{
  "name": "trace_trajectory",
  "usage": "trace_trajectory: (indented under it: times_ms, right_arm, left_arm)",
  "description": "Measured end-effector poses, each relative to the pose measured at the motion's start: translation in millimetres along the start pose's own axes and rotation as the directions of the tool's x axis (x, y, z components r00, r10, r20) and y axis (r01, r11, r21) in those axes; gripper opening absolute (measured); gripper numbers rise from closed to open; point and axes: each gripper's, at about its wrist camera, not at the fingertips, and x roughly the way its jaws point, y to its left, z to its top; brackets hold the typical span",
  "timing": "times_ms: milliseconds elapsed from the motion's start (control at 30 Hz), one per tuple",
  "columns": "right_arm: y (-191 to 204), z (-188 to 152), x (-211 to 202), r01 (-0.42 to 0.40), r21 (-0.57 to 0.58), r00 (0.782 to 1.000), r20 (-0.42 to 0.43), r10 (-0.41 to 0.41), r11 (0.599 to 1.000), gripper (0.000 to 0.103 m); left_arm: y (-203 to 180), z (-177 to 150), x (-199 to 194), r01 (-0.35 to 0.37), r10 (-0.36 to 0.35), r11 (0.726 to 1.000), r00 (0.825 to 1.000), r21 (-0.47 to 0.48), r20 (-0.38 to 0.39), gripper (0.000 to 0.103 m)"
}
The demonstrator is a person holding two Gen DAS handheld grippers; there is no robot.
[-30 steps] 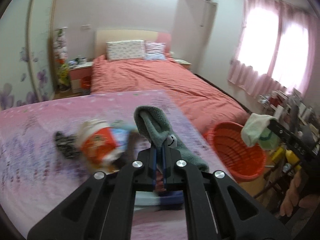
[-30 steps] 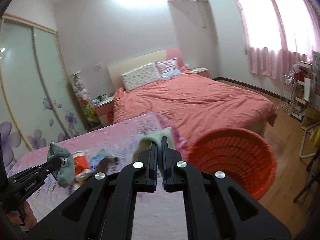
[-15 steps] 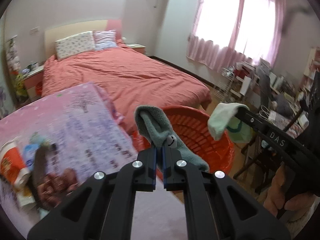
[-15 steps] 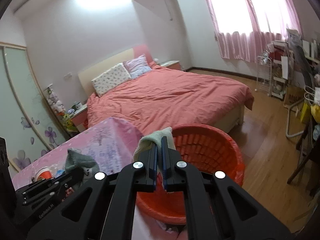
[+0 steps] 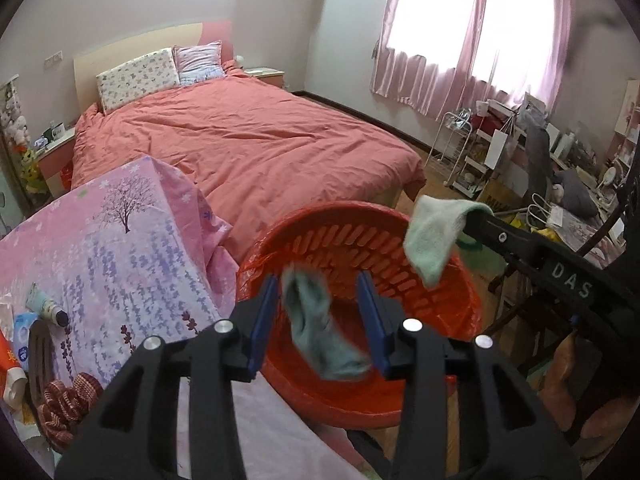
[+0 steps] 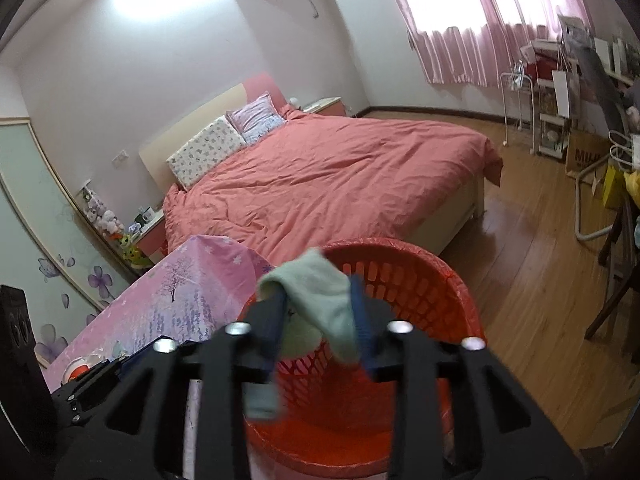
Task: Collect trash
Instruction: 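Carry the grey-green sock over the orange basket and open the left tool, then grasp the brown knit scrunchie with the right tool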
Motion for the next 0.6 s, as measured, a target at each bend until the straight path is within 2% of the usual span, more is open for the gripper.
trace_trajectory:
  times_ms: [233,433,600]
  right_arm:
    - [0,-5,-2,0.067,-0.021,0.998,-0.016,-0.067,0.998,0.041]
    - [13,-9,-14,0.006,-0.035,1.0,-0.023,-0.007,0.999,0.041]
    - [50,-29,-22,-0.052,-0.122,0.998,-0.045,0.046,0.991,0.041]
  left_arm:
    - [18,-10,-6,-0.055,0.054,0.998,0.998,-0.02,-0.015,0.044]
    - [41,-23,-43,-0.104,0.105,0.994,0.994,-0.041,0.026,0.05]
    - [76,-46,-82,-0.178,0.182,0.981,0.981,-0.073,0.06,0.054]
